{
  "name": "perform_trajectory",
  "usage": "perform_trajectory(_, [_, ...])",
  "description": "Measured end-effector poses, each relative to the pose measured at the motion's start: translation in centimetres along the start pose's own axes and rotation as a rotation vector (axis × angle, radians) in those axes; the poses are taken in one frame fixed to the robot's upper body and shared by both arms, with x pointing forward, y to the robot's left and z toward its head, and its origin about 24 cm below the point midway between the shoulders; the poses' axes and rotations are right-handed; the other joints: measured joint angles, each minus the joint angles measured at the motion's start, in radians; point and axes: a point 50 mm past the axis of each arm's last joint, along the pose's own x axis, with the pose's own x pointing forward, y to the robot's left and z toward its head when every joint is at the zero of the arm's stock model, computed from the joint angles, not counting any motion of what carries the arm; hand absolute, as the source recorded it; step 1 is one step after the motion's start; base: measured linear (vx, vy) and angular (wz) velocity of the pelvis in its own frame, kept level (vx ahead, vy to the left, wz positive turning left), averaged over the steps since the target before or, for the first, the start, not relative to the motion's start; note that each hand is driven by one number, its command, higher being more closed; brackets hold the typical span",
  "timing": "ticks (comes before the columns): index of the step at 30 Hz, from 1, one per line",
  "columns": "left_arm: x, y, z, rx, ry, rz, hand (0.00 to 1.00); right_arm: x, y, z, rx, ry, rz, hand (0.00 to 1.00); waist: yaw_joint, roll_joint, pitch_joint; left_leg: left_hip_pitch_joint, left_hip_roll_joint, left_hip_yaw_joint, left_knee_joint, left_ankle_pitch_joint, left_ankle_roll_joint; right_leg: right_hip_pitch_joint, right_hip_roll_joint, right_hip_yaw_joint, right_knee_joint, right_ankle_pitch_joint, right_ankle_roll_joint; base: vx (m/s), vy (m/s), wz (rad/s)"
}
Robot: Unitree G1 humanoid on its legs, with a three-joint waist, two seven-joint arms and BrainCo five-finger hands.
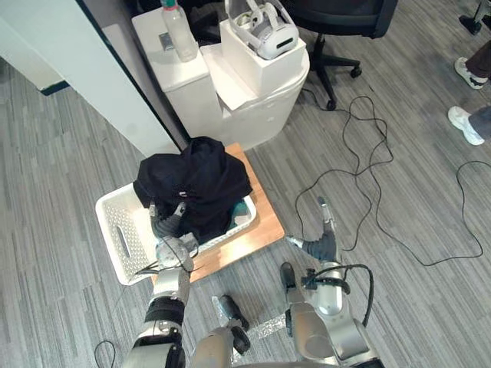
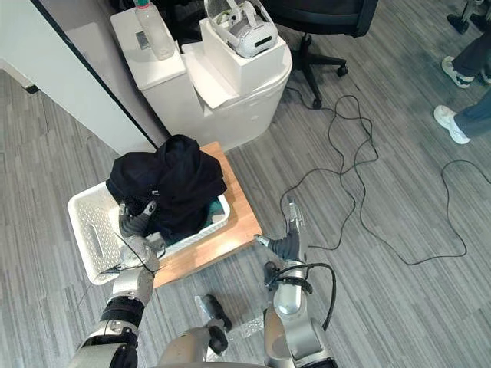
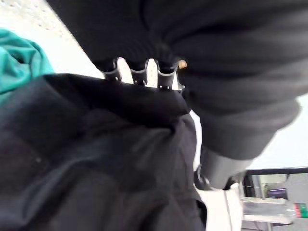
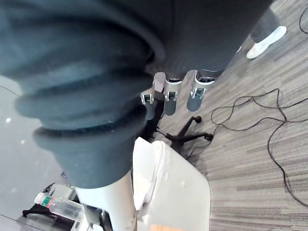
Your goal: Tidy the bed and pick cloth on bed and put in laundry
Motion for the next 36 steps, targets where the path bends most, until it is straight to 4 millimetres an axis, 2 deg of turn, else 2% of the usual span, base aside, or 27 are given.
perform_trajectory(4, [-0.7, 0.8, -0.1, -0.003, -0.013, -0.012, 0.00, 0.0, -0.4, -0.9, -0.029, 0.023, 0.004, 0.00, 0.017, 0.004, -0.006, 0.010, -0.001, -0.007, -0.038, 0.027, -0.013, 0.004, 0.005, -0.025, -0.004, -0.005, -0.006, 0.01, -0.018, 0.11])
perform_trajectory(8, [-1.9, 1.2, -0.1, -0.048, -0.027, -0.021, 0.00, -0.5, -0.8, -2.2, -0.054, 0.083, 0.010, 0.00, 0.025, 0.028, -0.044, 0.033, -0.002, -0.035, -0.061, 0.054, -0.004, 0.046, 0.007, -0.069, -0.028, -0.006, -0.004, 0.05, -0.004, 0.26])
perform_trajectory(10, [-2.5, 1.9, -0.7, -0.038, -0.012, -0.021, 0.00, -0.6, -0.7, -2.7, -0.061, 0.103, 0.019, 0.00, 0.028, 0.033, -0.073, 0.049, -0.002, -0.044, -0.061, 0.054, -0.004, 0.071, 0.006, -0.079, -0.037, -0.008, -0.001, 0.03, 0.003, 0.08])
perform_trajectory(12, [-2.9, 2.4, -1.0, -0.039, -0.001, -0.010, 0.00, -0.9, -0.7, -3.0, -0.064, 0.119, 0.032, 0.00, 0.048, 0.033, -0.095, 0.056, -0.003, -0.046, -0.063, 0.053, -0.003, 0.080, 0.006, -0.081, -0.037, -0.010, 0.002, 0.00, 0.000, 0.06])
perform_trajectory(19, [-4.5, 5.1, -3.2, -0.021, 0.077, 0.074, 0.00, -1.5, -0.6, -4.1, -0.072, 0.174, 0.062, 0.00, 0.056, 0.036, -0.143, 0.072, -0.002, -0.064, -0.067, 0.049, -0.008, 0.109, 0.004, -0.103, -0.040, -0.026, 0.011, -0.02, -0.003, 0.07])
perform_trajectory(22, [-4.7, 6.0, -2.7, -0.023, 0.054, 0.104, 0.00, -2.0, -1.2, -5.2, -0.090, 0.218, 0.048, 0.00, 0.073, 0.035, -0.171, 0.075, -0.001, -0.072, -0.067, 0.050, -0.009, 0.115, 0.004, -0.109, -0.040, -0.028, 0.010, -0.01, -0.012, 0.05])
perform_trajectory(26, [-4.8, 7.5, -2.5, -0.005, 0.044, 0.154, 0.00, -2.3, -1.2, -5.7, -0.092, 0.247, 0.062, 0.00, 0.075, 0.032, -0.184, 0.086, -0.001, -0.091, -0.068, 0.050, -0.010, 0.136, 0.002, -0.128, -0.041, -0.034, 0.010, 0.00, -0.010, 0.14])
perform_trajectory(30, [-5.8, 9.4, -3.7, 0.035, 0.103, 0.201, 0.00, -2.9, -1.1, -6.2, -0.093, 0.275, 0.076, 0.00, 0.086, 0.025, -0.227, 0.084, -0.001, -0.105, -0.068, 0.054, -0.005, 0.147, 0.002, -0.143, -0.051, -0.035, 0.010, 0.03, -0.016, 0.10])
perform_trajectory(33, [-6.6, 9.9, -4.3, 0.036, 0.131, 0.211, 0.00, -3.2, -1.3, -6.5, -0.094, 0.292, 0.067, 0.00, 0.103, 0.019, -0.232, 0.093, -0.001, -0.112, -0.068, 0.054, -0.004, 0.161, 0.000, -0.153, -0.053, -0.035, 0.009, 0.01, -0.011, 0.09])
perform_trajectory(36, [-8.2, 11.1, -5.3, 0.023, 0.182, 0.272, 0.00, -3.7, -1.2, -6.8, -0.086, 0.318, 0.076, 0.00, 0.107, 0.007, -0.244, 0.097, 0.000, -0.115, -0.068, 0.045, -0.006, 0.175, -0.001, -0.160, -0.051, -0.045, 0.012, -0.02, 0.000, 0.05])
